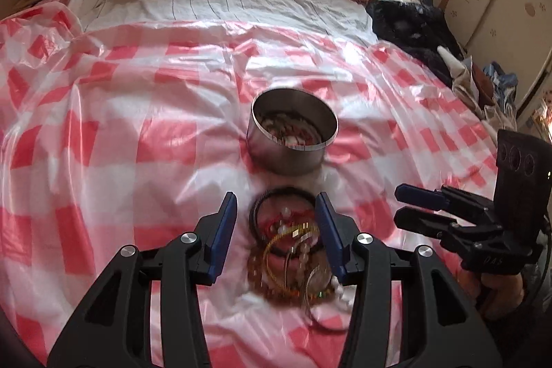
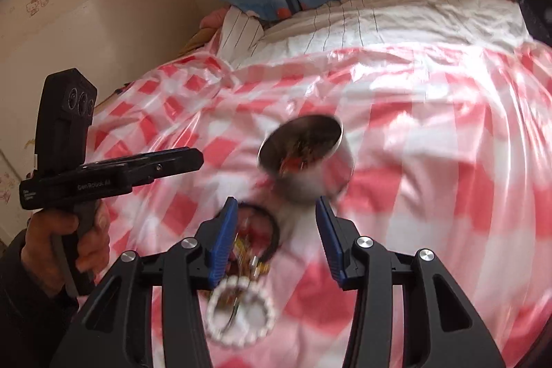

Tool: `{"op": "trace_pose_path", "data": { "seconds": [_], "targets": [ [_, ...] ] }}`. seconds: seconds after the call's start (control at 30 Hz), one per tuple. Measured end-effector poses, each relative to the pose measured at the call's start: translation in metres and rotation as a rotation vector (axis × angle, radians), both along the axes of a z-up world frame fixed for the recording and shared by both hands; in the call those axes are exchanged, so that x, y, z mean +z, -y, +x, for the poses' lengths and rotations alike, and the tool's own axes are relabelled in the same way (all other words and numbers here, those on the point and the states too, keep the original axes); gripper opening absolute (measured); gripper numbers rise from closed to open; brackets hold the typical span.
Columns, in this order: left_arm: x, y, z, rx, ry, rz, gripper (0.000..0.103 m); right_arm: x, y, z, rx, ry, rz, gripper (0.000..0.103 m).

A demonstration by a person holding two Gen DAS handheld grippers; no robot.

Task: Organize jewelry
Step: 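Grasp the white bead bracelet with the right gripper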

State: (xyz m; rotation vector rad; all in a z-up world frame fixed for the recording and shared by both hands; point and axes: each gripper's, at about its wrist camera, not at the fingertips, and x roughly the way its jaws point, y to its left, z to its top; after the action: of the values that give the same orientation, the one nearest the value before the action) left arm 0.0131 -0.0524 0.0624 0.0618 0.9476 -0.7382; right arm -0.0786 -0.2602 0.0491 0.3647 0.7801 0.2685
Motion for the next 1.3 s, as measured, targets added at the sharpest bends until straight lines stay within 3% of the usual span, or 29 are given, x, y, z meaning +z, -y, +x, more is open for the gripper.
{"op": "trace_pose_path", "data": {
  "seconds": [0.1, 0.2, 0.33, 0.43, 0.5, 0.53, 0.6, 0.67, 0.73, 0.77, 0.93, 1.1, 1.3],
  "targets": [
    [-0.008, -0.006, -0.019, -0.005, 0.006, 0.042, 0.045, -0.012, -0.016, -0.022, 0.036, -0.043, -0.006, 0.046],
    [-0.002, -0.007, -0.044, -0.050, 0.042, 0.024, 0.045, -0.019, -0.032, -0.032, 0.053, -0.068, -0.052, 0.046],
    [-0.017, 0.005, -0.071, -0.113, 0.043, 0.109, 0.045, -0.031, -0.037, -0.040, 0.028, -0.100, -0.089, 0.046],
    [-0.028, 0.013, -0.075, -0.108, 0.027, 0.144, 0.043, -0.038, -0.034, -0.040, -0.009, -0.123, -0.118, 0.046],
    [-0.034, 0.017, -0.075, -0.094, 0.025, 0.177, 0.032, -0.043, -0.035, -0.036, -0.014, -0.143, -0.144, 0.046],
    [-0.037, 0.018, -0.075, -0.093, 0.023, 0.194, 0.018, -0.046, -0.039, -0.034, -0.008, -0.156, -0.173, 0.046],
    [-0.041, 0.021, -0.078, -0.106, 0.039, 0.212, 0.012, -0.049, -0.050, -0.032, 0.006, -0.158, -0.258, 0.046],
    [-0.037, 0.021, -0.080, -0.115, 0.047, 0.201, 0.003, -0.049, -0.058, -0.032, 0.036, -0.147, -0.294, 0.036],
    [-0.026, 0.013, -0.078, -0.105, 0.046, 0.147, 0.003, -0.050, -0.056, -0.033, 0.042, -0.141, -0.267, 0.011],
    [-0.022, 0.010, -0.077, -0.097, 0.046, 0.123, 0.003, -0.049, -0.053, -0.033, 0.035, -0.137, -0.249, 0.008],
    [-0.004, -0.012, -0.063, -0.033, 0.035, 0.004, 0.003, -0.037, -0.030, -0.041, -0.038, -0.075, -0.109, 0.008],
    [-0.005, -0.014, -0.058, -0.004, 0.037, 0.001, 0.003, -0.027, -0.014, -0.045, -0.077, -0.014, 0.019, 0.008],
    [-0.004, -0.011, -0.056, 0.004, 0.061, 0.010, 0.003, -0.008, -0.007, -0.052, -0.076, 0.086, 0.085, 0.008]
  ]
}}
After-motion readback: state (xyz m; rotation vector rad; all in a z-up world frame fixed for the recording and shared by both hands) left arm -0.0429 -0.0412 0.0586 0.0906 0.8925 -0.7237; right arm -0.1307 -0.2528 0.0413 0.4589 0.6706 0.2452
